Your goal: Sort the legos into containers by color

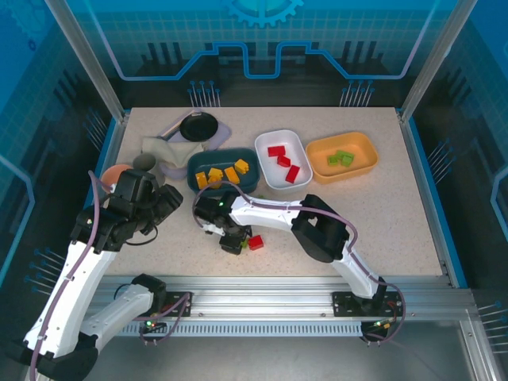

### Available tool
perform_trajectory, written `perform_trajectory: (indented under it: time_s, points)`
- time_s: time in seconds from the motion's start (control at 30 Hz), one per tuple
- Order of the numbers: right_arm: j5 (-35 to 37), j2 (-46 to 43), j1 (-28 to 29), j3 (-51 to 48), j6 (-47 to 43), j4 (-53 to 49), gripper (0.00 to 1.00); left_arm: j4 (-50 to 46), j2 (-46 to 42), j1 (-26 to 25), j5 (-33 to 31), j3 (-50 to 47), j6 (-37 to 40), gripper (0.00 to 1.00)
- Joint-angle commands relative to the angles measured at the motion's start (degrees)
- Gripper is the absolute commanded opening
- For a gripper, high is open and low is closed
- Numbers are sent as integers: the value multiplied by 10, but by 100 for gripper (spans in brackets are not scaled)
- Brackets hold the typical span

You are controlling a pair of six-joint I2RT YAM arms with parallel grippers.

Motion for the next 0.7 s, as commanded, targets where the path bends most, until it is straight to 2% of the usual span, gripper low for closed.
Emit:
perform_trajectory:
  time_s: [0.0, 0.13, 0.27, 0.37, 0.47, 0.67]
  points:
    - [-1, 17, -14, 10, 10, -20, 50, -2, 5, 1, 12, -1, 0, 77]
    - [-3, 18, -19, 12, 15, -18, 37, 9, 6, -2, 18, -8, -2, 77]
    - [-1, 0, -28, 20, 28, -15, 33, 26, 8, -4, 36, -25, 1, 77]
    - [4, -47, -55, 28, 56, -14, 32, 59, 13, -6, 66, -39, 8, 76]
    - [11, -118, -110, 24, 99, -12, 32, 109, 29, -21, 98, -42, 23, 76]
    - [5, -220, -288, -18, 164, 3, 31, 172, 114, -84, 109, -4, 52, 76]
